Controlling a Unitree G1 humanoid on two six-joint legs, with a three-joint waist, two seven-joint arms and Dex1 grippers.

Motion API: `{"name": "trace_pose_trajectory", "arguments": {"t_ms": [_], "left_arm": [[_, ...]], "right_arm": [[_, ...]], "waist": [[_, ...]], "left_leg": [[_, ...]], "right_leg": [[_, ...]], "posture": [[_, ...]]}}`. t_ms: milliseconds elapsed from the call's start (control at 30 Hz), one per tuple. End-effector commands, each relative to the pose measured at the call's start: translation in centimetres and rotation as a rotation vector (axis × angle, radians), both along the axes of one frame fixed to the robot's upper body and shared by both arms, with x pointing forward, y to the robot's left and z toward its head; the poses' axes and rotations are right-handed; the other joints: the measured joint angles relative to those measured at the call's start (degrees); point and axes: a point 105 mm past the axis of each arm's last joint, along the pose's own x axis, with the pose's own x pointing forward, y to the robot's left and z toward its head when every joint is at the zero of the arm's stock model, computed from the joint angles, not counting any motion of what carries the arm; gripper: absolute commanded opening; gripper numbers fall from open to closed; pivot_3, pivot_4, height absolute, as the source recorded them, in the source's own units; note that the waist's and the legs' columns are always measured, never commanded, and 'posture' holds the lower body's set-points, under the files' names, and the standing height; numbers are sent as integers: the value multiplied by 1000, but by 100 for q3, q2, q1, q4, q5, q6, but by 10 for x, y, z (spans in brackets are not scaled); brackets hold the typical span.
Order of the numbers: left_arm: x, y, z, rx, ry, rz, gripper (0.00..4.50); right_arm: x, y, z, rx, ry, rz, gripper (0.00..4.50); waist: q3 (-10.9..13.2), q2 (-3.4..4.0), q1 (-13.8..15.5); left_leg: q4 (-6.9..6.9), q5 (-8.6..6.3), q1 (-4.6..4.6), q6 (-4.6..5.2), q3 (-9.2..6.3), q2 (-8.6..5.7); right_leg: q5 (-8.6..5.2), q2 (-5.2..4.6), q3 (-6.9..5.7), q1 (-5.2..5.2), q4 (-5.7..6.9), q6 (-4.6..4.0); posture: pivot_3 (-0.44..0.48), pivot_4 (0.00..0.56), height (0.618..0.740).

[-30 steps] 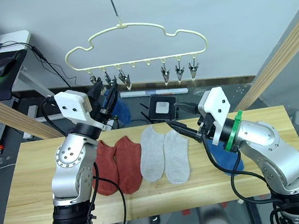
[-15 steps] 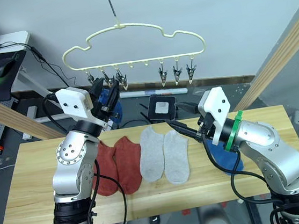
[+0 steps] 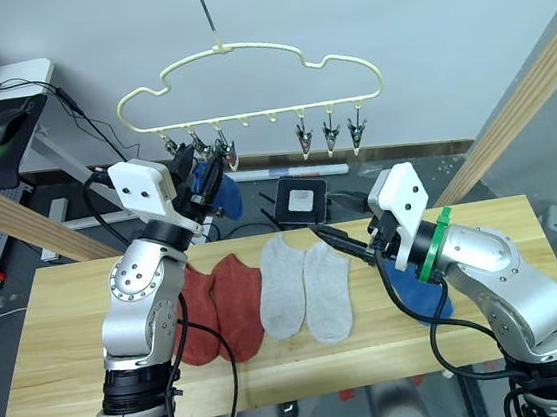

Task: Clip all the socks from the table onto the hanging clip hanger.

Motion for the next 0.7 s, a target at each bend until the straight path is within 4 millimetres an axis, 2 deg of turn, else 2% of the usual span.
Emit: {"name": "trace_pose_trajectory", "arguments": {"t_ms": [33,400,700], "left_arm": [[-3,-2,14,-4,-61,7,2064],[-2,-4,18,-8,-74,0,2064],[-4,-4,21,-7,-84,-5,266]], "right_arm": [[-7,1,8,5,-47,18,2617],[-6,1,7,3,-48,16,2617],[-6,1,7,3,-52,17,2617]], "waist": [[0,0,0],[0,0,-1],[0,0,-1]], "left_leg": [[0,0,0,0,0,0],[0,0,0,0,0,0],[0,0,0,0,0,0]], "right_leg": [[0,0,-1,0,0,0],[0,0,0,0,0,0],[0,0,0,0,0,0]], "posture": [[-181,354,740],[-182,354,740],[-180,351,740]]}}
